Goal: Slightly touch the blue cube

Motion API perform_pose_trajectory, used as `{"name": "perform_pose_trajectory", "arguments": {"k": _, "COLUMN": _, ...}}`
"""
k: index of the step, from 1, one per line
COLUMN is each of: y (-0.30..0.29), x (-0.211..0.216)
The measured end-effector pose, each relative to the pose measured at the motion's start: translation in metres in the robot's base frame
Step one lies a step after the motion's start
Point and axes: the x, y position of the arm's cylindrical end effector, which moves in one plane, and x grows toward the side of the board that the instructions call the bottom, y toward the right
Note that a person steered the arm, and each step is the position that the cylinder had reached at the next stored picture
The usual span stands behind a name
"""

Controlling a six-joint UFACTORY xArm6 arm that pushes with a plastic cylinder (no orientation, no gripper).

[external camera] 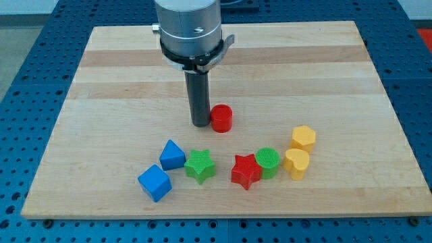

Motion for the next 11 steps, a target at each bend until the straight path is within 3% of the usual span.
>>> {"name": "perform_pose_trajectory", "arguments": {"k": 3, "y": -0.083, "x": 0.014}}
{"name": "perform_pose_trajectory", "arguments": {"k": 6, "y": -0.132, "x": 0.14}}
{"name": "perform_pose_trajectory", "arguments": {"k": 8, "y": -0.107, "x": 0.155}}
{"name": "perform_pose_trajectory", "arguments": {"k": 11, "y": -0.003, "x": 0.154}}
